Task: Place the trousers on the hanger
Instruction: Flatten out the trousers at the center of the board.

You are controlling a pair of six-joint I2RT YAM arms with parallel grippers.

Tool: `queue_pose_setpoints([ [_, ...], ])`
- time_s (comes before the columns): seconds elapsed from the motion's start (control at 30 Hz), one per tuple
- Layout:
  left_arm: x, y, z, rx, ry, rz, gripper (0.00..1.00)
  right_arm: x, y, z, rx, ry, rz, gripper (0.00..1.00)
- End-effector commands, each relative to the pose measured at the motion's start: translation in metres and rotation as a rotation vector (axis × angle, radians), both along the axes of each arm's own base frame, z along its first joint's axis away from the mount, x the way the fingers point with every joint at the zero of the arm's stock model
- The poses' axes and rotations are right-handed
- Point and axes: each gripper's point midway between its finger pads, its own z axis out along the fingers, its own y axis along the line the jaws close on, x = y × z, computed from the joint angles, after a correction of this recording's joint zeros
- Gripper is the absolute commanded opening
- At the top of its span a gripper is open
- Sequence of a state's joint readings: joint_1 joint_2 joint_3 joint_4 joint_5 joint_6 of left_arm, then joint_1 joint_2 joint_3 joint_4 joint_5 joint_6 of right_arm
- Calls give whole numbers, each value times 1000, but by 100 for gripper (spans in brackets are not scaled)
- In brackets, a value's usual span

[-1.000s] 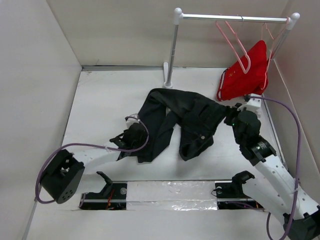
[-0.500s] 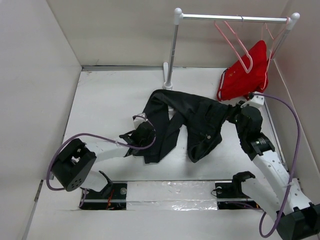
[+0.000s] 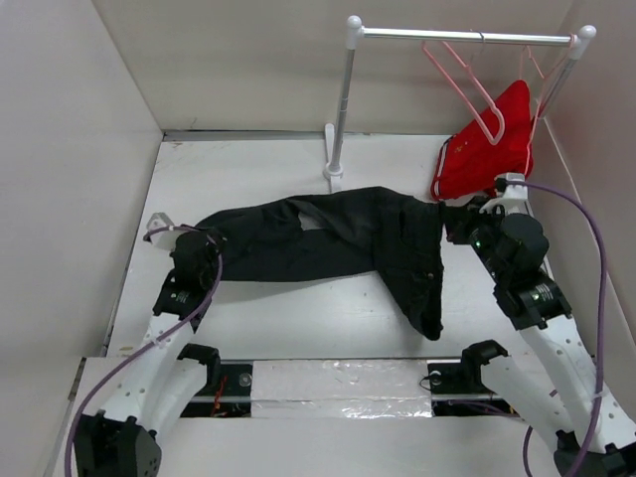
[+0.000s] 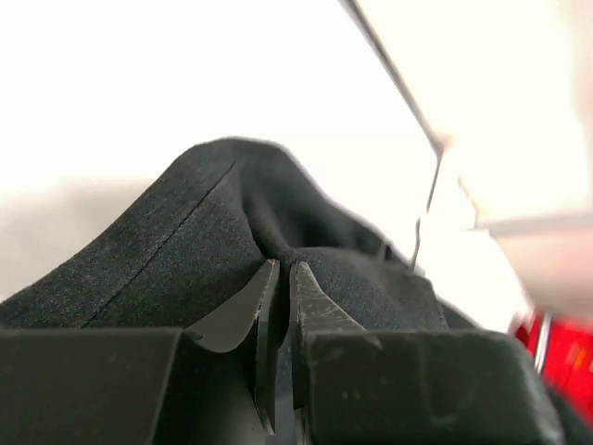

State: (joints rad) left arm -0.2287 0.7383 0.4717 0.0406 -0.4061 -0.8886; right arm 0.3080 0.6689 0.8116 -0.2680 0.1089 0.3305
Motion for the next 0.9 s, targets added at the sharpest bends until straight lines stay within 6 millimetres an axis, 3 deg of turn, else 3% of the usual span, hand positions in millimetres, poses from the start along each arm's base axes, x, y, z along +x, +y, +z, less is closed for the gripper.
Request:
queue_pose_setpoints([
  [0.0,7,36,40,-92,-136,141,0,-21,30,60,0,-117,178,0],
  [0.03,8,39,45,-107,-157,139,0,-30,30,81,8,-159,179,0],
  [0.13,0,65,45,-142,-184,233,0,-26,-16,85,-7,-159,-61,0],
  [0.23,-2,82,60,-203,-265,294,0,-13,-52,69,-26,-106,-263,0],
  [0.27,1,82,66,-222,-286,297,0,-1,-67,50,-23,-63,-342,0],
  [0.3,4,82,74,-233,-311,295,0,8,-75,50,-4,-80,-383,0],
  [0.33,8,82,96,-238,-361,288,1,15,-82,42,5,-62,-412,0],
  [0.37,14,81,98,-239,-348,285,3,28,-102,23,15,-17,-489,0],
  [0.47,20,78,107,-237,-325,285,16,51,-141,16,83,-25,-601,0],
  [0.5,20,80,107,-237,-324,295,32,64,-170,5,108,-18,-674,0],
  [0.53,20,77,105,-238,-326,285,37,71,-182,-1,140,-7,-696,0],
  [0.57,19,77,105,-237,-328,286,43,80,-187,-3,173,-3,-687,0],
  [0.6,19,78,105,-237,-329,289,55,96,-193,-12,175,19,-686,0],
  [0.7,19,78,106,-235,-346,286,73,121,-201,-22,182,55,-708,0],
  [0.77,20,75,116,-227,-378,259,75,141,-202,-35,169,101,-708,0],
  [0.8,22,67,117,-189,-371,216,72,148,-199,-39,164,116,-682,11],
  [0.83,26,49,126,-175,-398,120,68,151,-200,-55,154,171,-681,18],
  [0.87,29,37,124,-160,-387,64,64,152,-199,-55,152,179,-675,29],
])
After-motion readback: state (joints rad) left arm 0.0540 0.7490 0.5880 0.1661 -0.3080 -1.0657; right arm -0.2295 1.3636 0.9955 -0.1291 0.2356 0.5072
